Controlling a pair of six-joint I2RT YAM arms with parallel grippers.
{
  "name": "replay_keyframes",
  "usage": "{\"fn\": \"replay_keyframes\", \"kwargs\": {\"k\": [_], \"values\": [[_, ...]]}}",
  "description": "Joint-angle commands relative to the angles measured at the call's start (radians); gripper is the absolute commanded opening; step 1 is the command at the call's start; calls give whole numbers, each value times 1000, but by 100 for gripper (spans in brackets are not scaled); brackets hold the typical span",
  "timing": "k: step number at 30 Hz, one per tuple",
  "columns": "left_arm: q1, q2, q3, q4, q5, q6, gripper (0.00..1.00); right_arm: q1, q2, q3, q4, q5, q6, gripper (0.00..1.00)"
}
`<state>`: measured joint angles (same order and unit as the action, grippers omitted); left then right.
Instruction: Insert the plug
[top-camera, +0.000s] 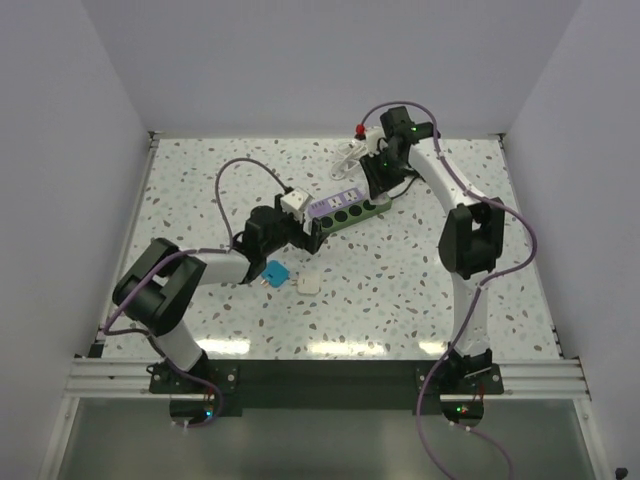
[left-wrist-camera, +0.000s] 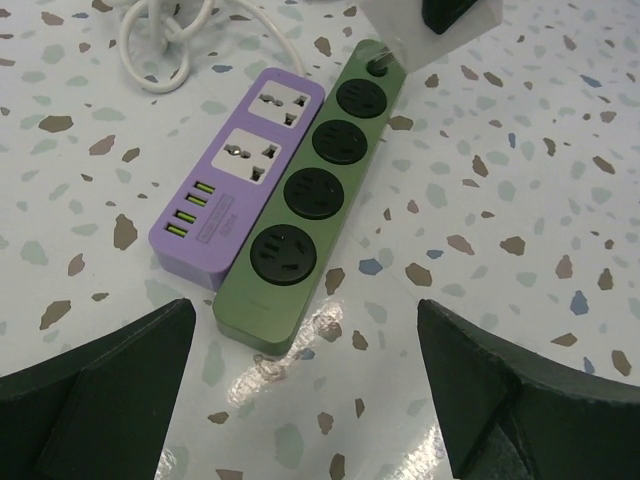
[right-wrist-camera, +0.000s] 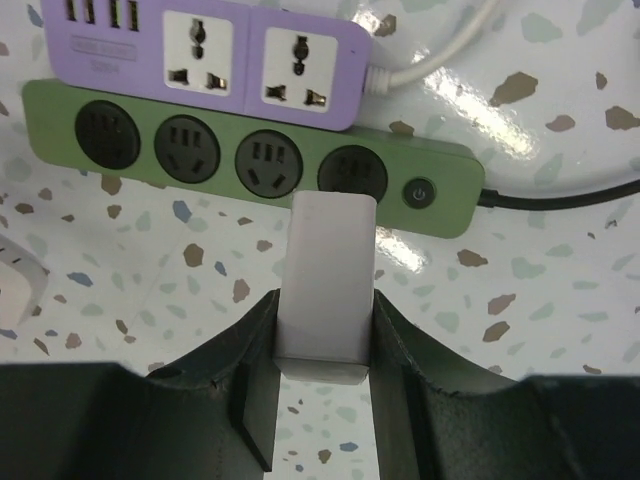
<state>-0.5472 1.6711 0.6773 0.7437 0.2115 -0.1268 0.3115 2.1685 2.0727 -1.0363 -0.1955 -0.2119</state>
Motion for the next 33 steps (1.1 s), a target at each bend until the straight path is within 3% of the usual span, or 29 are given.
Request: {"fn": "replay_keyframes", "kwargs": {"k": [1,12,33], "values": [[-23,55,71,-49,-61,67,98,-24,4,79,-68,-13,-49,0],[-51,170,157,-98,-138,85,97,-42,168,273,-162,-7,-70,0],[-56,216,186,-147,-184,116,93,-14,168,274,-162,4,-69,0]]}}
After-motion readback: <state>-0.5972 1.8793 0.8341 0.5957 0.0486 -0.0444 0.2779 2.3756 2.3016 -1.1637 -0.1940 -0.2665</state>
